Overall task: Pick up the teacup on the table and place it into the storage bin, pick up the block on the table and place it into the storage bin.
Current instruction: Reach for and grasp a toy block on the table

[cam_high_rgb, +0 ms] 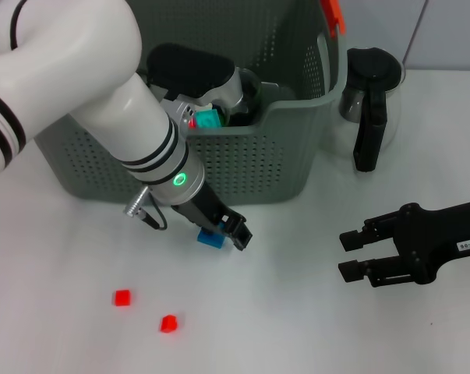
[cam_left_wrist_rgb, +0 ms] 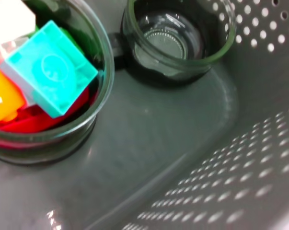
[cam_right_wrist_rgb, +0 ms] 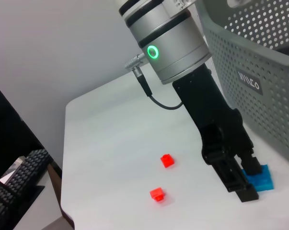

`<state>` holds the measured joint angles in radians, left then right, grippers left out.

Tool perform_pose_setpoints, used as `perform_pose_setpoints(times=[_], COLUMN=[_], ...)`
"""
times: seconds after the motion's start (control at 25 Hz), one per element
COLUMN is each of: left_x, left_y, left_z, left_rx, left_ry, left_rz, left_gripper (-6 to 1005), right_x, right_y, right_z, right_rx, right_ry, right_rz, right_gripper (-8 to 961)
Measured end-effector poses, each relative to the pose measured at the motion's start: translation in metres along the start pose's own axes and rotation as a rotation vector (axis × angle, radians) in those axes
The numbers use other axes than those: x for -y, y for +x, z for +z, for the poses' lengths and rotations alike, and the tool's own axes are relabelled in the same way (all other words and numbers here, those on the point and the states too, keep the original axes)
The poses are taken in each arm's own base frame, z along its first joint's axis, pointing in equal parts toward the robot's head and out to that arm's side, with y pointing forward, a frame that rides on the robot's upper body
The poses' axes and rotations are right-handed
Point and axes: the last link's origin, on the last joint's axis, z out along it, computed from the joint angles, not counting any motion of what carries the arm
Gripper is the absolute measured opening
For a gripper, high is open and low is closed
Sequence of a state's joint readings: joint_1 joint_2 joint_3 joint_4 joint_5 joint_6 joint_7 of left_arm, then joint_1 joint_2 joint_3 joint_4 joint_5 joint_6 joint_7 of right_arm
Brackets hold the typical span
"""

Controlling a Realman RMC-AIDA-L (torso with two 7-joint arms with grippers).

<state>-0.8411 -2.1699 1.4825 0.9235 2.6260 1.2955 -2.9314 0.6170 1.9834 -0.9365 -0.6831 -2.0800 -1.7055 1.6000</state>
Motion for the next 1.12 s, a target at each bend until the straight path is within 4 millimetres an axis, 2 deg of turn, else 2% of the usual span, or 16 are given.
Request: perform_pose_setpoints(times=[0.4,0.72,0.96,1.12], left_x=[0.003,-0.001,0.006,0.005], left_y=[-0.016,-0.021,-0.023,-0.019], left_z=[-0.005,-0.032,-0.031,-0.031], left_rx=[0.068,0.019,0.049,0.046], left_ry=[-0.005,-0.012,0.051,0.059], left_rz=[-0.008,0.019,-0.015,-0.009], left_gripper=[588,587,587,587], right_x=[0.000,0.000,0.000,0.001], right_y=[0.000,0.000,0.000,0.000], right_z=[0.000,-0.001,0.000,0.000], right_rx=[0.001,0.003,0.003,0.003], right_ry=[0.000,0.000,0.003,0.003], right_rz=[0.001,0.001,-0.005,-0.007], right_gripper=[563,563,562,562])
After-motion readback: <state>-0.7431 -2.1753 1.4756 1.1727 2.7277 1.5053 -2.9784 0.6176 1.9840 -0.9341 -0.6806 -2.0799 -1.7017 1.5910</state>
